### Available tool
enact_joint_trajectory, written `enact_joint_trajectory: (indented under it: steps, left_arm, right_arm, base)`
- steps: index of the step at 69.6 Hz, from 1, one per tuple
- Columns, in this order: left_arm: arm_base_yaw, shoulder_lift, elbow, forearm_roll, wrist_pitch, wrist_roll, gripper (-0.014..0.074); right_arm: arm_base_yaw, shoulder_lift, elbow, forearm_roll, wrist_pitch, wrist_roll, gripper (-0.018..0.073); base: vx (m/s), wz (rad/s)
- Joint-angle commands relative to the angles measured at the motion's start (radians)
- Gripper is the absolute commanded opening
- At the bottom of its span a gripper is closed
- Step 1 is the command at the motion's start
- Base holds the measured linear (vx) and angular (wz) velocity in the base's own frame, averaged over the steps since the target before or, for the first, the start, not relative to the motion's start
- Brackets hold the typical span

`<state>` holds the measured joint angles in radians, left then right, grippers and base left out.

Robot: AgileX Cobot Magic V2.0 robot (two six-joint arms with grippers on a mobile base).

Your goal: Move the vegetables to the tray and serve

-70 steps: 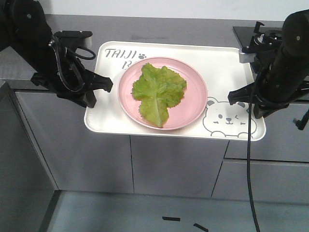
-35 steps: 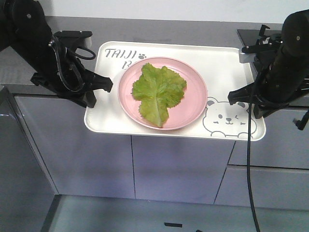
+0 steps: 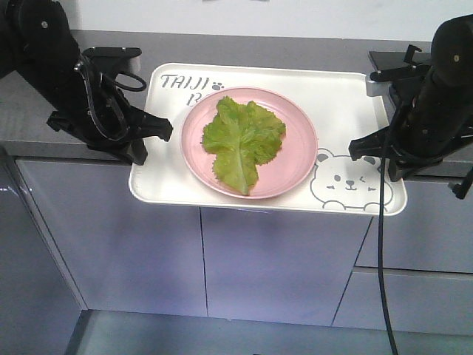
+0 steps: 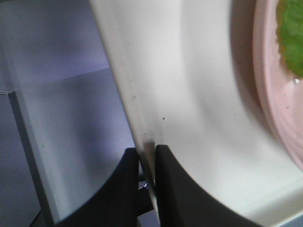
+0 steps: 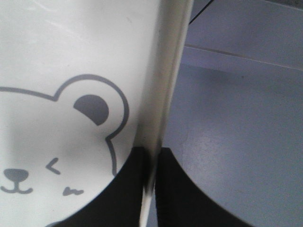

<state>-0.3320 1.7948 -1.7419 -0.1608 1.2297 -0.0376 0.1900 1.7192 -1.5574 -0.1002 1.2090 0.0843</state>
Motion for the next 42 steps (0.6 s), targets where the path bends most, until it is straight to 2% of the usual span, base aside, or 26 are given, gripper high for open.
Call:
enact_joint_trajectory:
  steps: [1,42]
  left_arm:
    - [-0.023,-0.058,-0.039,-0.151,-0.082,0.026,-0.0006]
    - [-0.023,-0.058,-0.039,-0.151,-0.082,0.026,-0.0006]
  right_arm:
    - [0.017,-0.056,-0.032,0.09,-0.069,-0.036,-0.001]
    - [0.017,-0.056,-0.032,0.09,-0.069,-0.036,-0.001]
  base:
    - [0.11,0.01]
    - [0.11,0.01]
